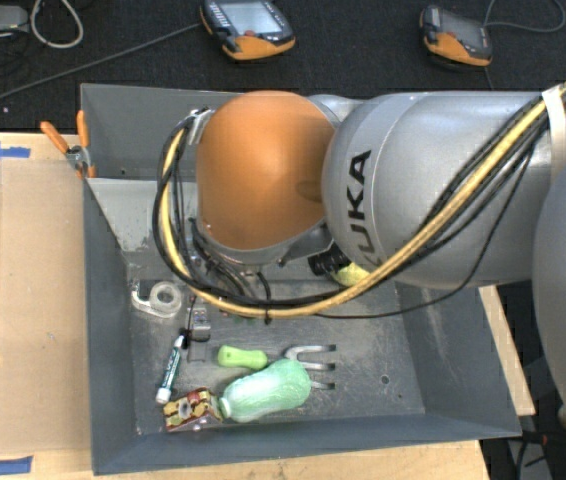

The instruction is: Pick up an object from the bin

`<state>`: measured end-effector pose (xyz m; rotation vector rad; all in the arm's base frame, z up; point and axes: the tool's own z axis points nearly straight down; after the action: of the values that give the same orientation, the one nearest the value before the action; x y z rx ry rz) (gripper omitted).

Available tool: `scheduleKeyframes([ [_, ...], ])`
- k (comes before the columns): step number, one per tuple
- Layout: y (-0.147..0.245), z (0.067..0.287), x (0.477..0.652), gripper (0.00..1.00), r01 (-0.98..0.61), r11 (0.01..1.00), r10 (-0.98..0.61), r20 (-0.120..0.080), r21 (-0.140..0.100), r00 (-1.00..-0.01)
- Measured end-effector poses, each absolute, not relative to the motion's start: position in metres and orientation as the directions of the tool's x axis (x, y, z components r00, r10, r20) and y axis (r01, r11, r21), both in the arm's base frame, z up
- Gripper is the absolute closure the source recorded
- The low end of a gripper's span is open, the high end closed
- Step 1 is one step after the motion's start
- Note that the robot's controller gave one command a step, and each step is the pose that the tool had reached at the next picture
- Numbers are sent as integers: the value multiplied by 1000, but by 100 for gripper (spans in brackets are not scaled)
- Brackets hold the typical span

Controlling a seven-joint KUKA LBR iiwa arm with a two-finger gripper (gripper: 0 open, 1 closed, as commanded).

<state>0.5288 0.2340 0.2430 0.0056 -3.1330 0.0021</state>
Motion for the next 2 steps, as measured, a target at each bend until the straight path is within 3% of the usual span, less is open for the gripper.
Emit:
scheduleKeyframes([
  [1, 232, 247, 531, 0, 2, 1000, 2, 1, 0, -1000],
  [2, 231, 174, 559, 0, 130, 992, 130, 0, 1, -992],
])
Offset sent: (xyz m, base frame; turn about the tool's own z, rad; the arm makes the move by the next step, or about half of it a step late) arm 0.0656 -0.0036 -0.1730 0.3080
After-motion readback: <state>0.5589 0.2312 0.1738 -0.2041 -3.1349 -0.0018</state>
